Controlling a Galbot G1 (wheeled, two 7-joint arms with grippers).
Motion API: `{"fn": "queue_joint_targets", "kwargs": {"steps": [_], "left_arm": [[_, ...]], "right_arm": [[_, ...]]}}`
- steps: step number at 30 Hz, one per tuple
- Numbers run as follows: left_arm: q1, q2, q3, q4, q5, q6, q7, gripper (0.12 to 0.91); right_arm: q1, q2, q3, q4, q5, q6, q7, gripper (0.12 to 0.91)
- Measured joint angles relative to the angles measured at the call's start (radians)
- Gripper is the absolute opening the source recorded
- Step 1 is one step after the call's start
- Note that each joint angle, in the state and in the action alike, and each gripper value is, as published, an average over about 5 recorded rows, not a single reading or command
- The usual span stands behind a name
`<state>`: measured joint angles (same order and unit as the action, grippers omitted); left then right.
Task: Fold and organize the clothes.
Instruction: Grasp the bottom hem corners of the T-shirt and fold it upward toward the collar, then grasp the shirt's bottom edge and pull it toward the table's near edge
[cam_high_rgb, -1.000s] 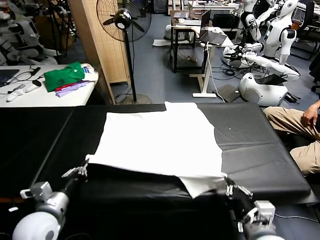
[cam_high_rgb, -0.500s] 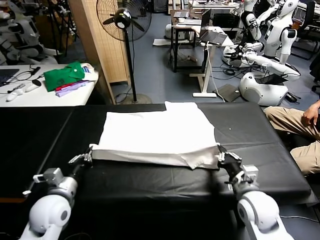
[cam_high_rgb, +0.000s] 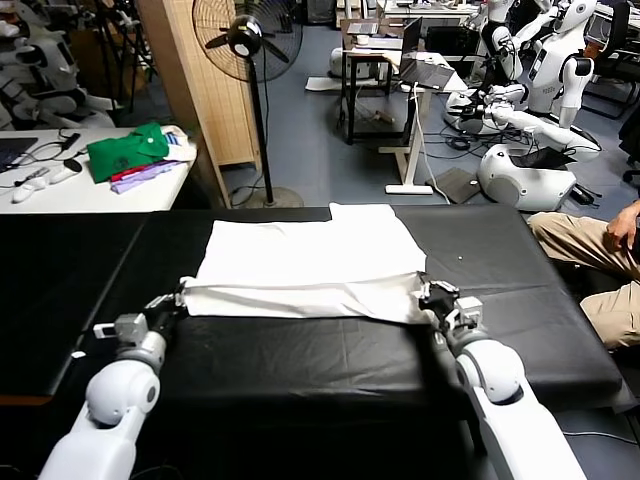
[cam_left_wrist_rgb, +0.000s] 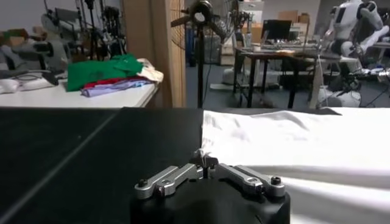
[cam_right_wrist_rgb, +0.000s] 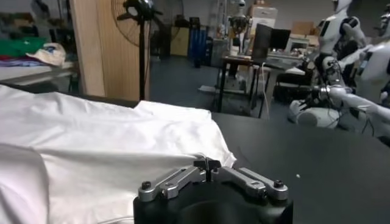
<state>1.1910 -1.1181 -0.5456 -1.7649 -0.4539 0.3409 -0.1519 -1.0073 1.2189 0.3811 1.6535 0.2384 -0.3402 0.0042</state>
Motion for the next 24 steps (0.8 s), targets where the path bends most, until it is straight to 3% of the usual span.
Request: {"fn": "queue_joint_targets", "kwargs": {"steps": [3,7,15,19,24], "left_arm": [[-0.011,0.000,0.003,0.013,0.012,0.000,-0.001,0.127],[-0.022,-0.002,0.013,0.018,0.023,0.004,0.006,0.178],[-0.010,0.000,0.013,0.006,0.026,0.008,0.014,0.609],[0.010,0.006,0.002,-0.011,0.014,0.010,0.018,0.768],[0.051,0.011,-0.016,-0.036,-0.053,0.032,0.025,0.797]], "right_arm": [[0.003,0.009,-0.001,-0.012,0.011,0.011,-0.019,0.183],[-0.007,0.008,0.003,-0.004,0.041,0.000,-0.046,0.395],[-0.092,-0.027,0.047,0.083,0.070,-0.055,-0.044,0.759],[-0.157,-0.035,0.068,0.138,0.078,-0.062,-0.041,0.796],[-0.219,-0.029,0.072,0.178,0.081,-0.063,-0.040,0.795]]}}
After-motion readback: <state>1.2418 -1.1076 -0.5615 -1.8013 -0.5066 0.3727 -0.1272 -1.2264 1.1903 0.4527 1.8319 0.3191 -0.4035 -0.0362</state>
